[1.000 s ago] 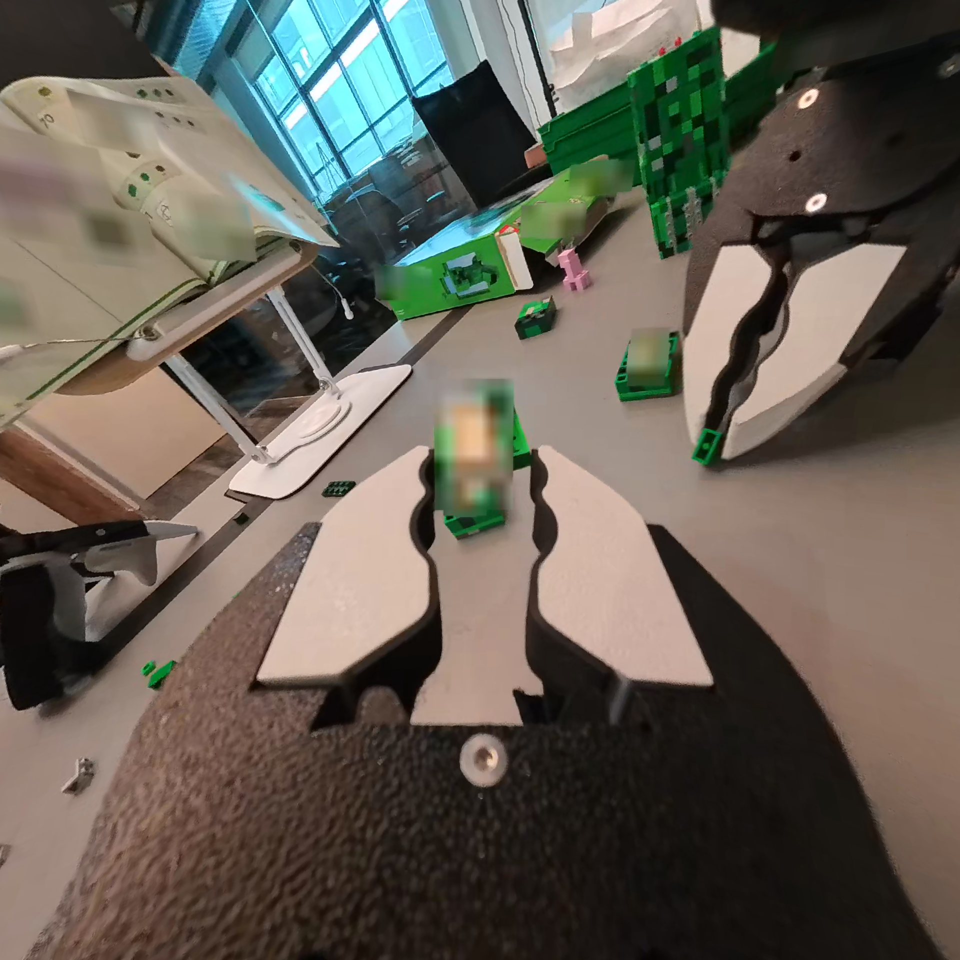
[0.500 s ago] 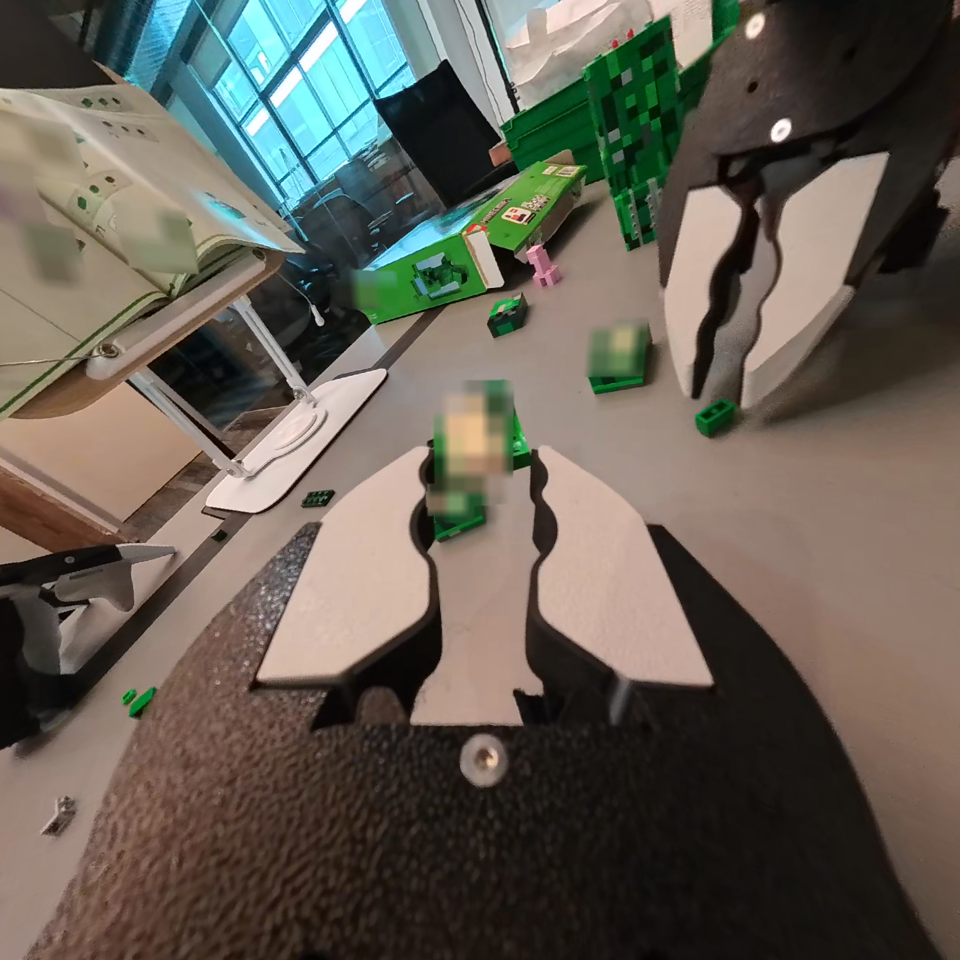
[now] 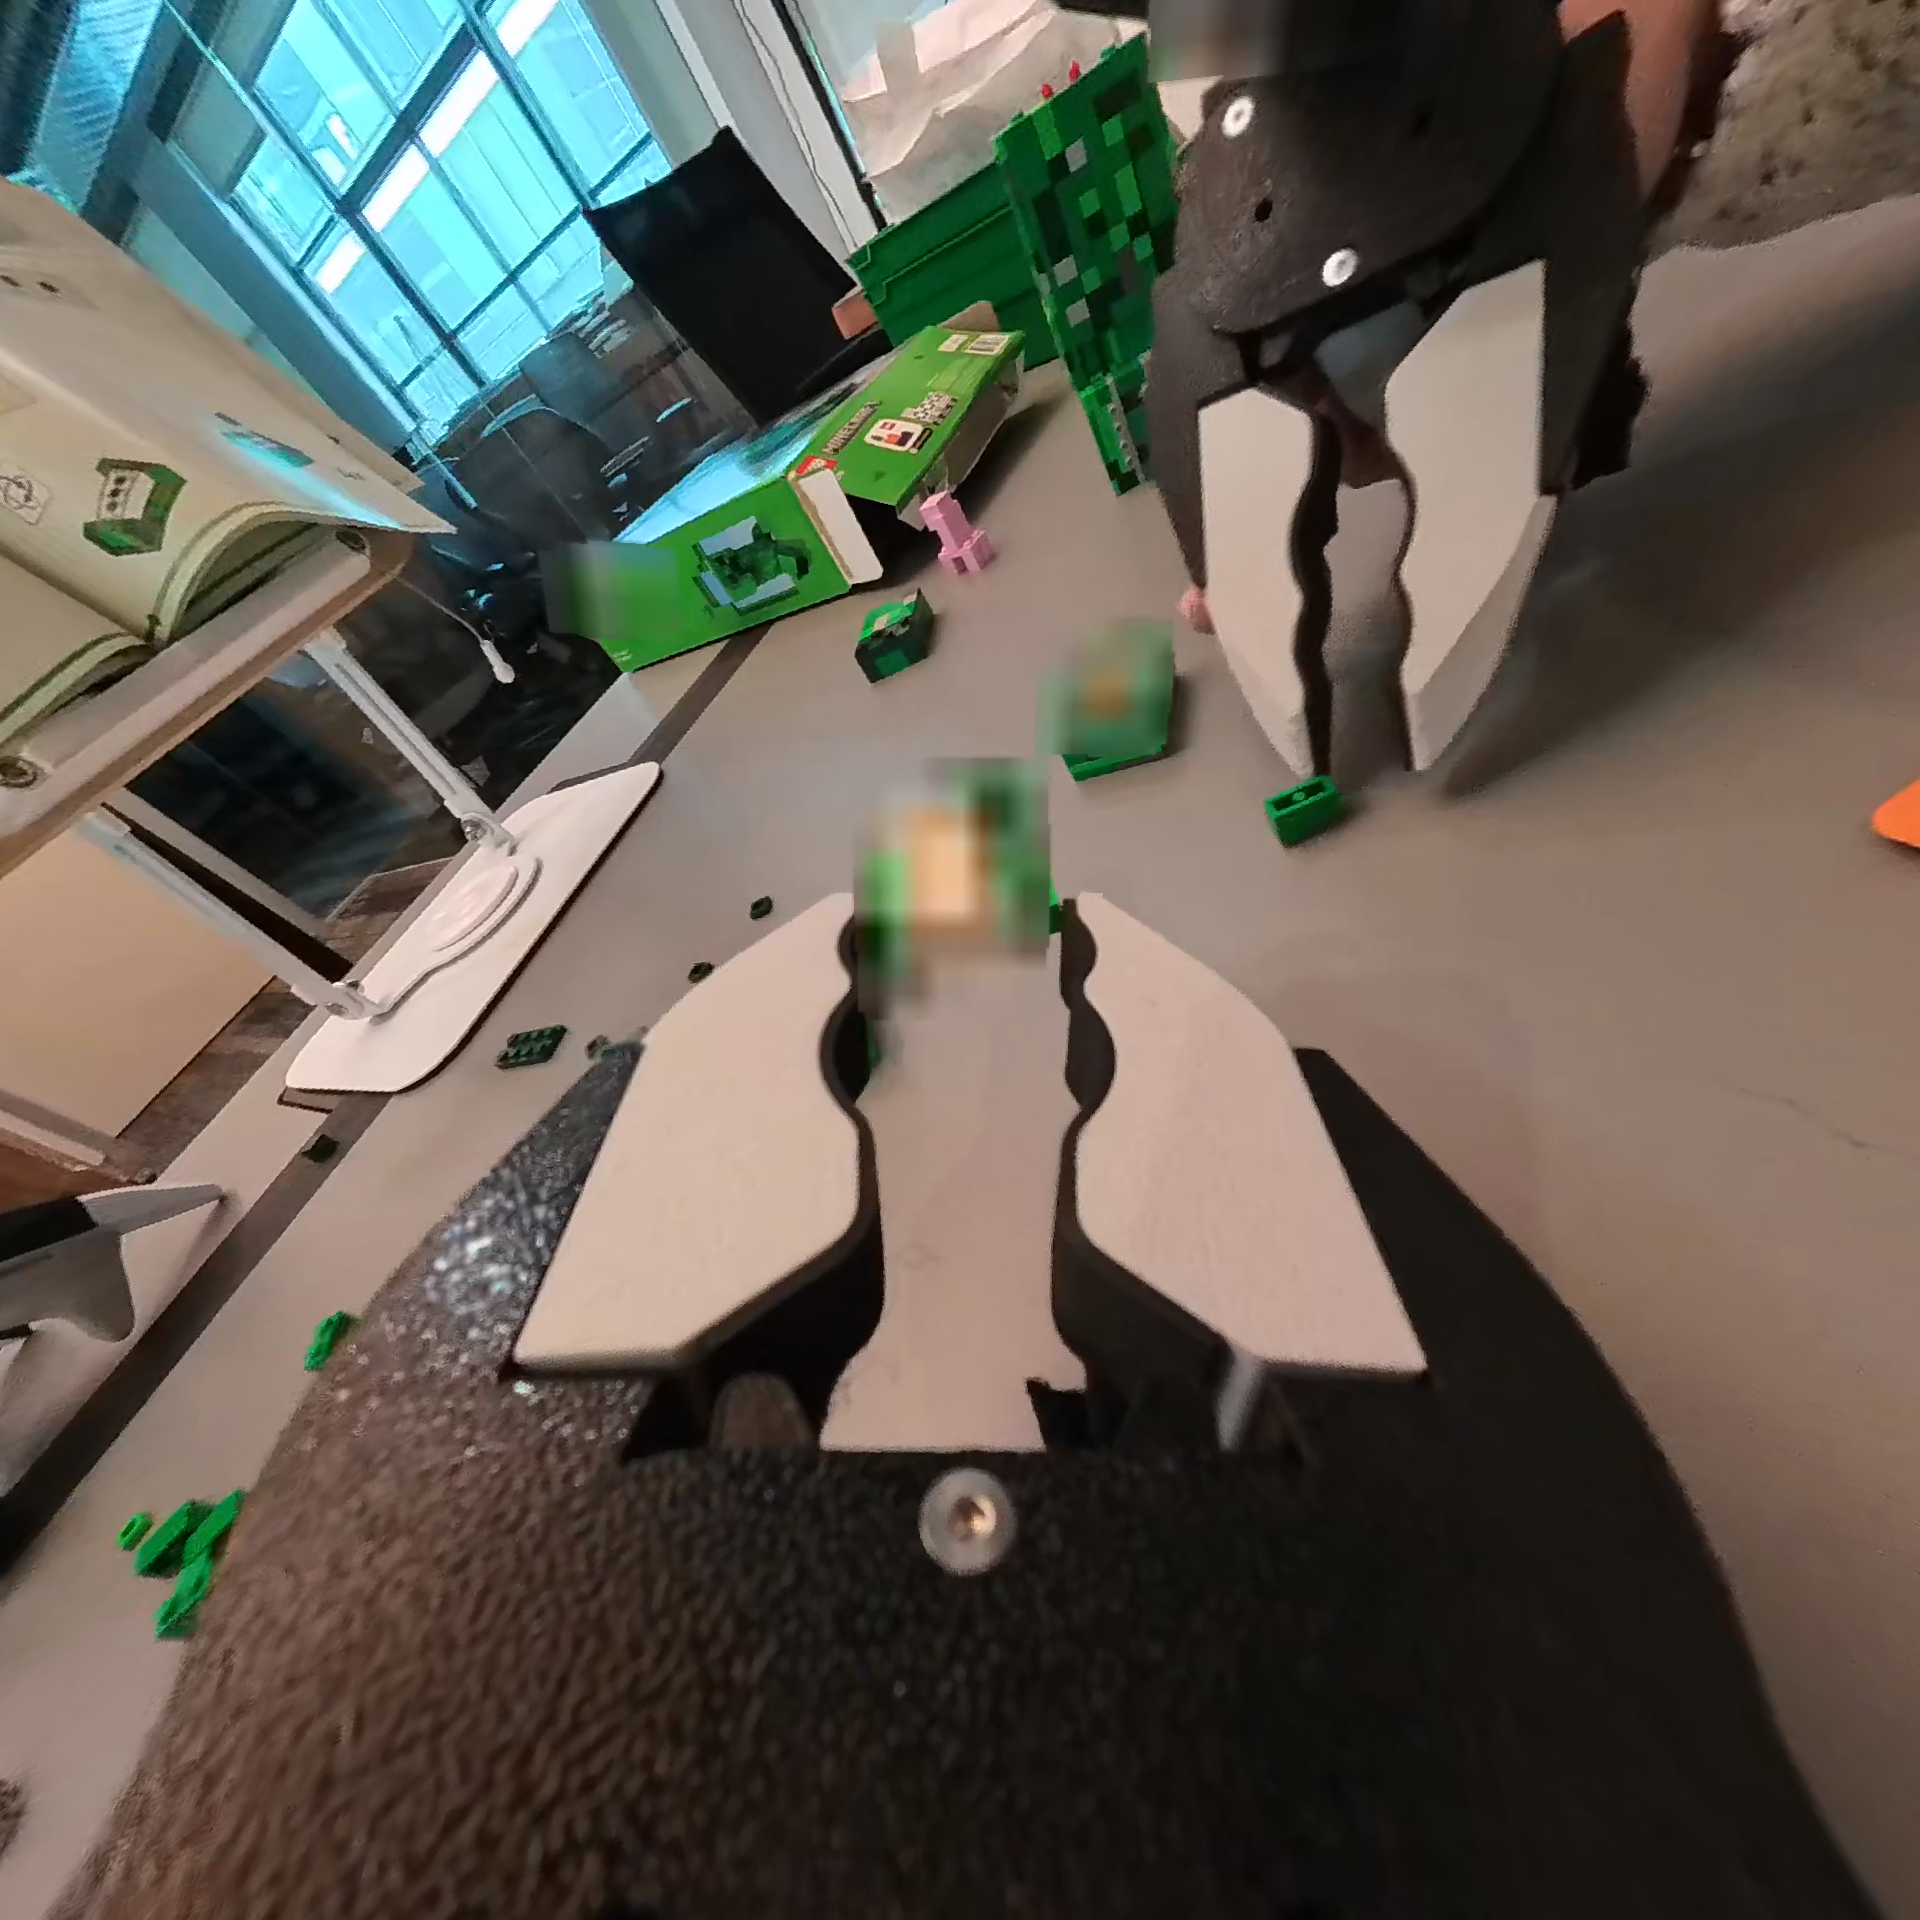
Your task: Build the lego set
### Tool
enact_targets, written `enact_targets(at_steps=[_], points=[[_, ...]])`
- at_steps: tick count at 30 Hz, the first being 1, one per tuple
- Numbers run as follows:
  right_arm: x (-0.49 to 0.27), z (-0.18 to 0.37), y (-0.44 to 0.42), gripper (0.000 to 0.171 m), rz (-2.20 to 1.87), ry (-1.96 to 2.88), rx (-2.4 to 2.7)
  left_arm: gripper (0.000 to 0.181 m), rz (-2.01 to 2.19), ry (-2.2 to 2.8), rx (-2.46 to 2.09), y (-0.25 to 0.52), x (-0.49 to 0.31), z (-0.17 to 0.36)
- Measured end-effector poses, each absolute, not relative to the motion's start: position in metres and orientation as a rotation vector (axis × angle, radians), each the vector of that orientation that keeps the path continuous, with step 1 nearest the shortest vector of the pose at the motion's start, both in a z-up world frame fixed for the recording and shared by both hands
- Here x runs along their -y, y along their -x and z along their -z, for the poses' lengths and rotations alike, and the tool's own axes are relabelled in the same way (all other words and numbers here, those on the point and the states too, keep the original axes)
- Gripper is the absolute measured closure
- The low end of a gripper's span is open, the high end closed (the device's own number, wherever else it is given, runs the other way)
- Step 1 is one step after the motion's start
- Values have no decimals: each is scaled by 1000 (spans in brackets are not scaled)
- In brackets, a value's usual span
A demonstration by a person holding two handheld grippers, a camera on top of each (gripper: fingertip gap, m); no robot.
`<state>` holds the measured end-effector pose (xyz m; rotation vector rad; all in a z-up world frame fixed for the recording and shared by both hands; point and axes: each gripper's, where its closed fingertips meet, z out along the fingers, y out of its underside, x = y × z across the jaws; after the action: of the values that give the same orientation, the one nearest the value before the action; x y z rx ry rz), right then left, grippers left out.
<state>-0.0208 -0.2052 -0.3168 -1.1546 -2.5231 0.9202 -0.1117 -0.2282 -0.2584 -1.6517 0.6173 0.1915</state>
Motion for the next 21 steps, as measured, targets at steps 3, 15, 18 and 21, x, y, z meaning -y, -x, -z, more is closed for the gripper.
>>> enact_targets(at_steps=[3, 15, 18, 21], points=[[193, 311, 27, 151, -885, 1074, 2493, 147, -68, 1596, -734, 92, 236, 259], [200, 317, 35, 144, -871, 533, 2680, 147, 196, 1537, -883, 65, 255, 260], [201, 319, 35, 146, -868, 510, 2701, 147, 199, 1540, -883, 65, 255, 261], [201, 318, 35, 154, -866, 519, 2717, 147, 192, 1543, -884, 65, 255, 261]])
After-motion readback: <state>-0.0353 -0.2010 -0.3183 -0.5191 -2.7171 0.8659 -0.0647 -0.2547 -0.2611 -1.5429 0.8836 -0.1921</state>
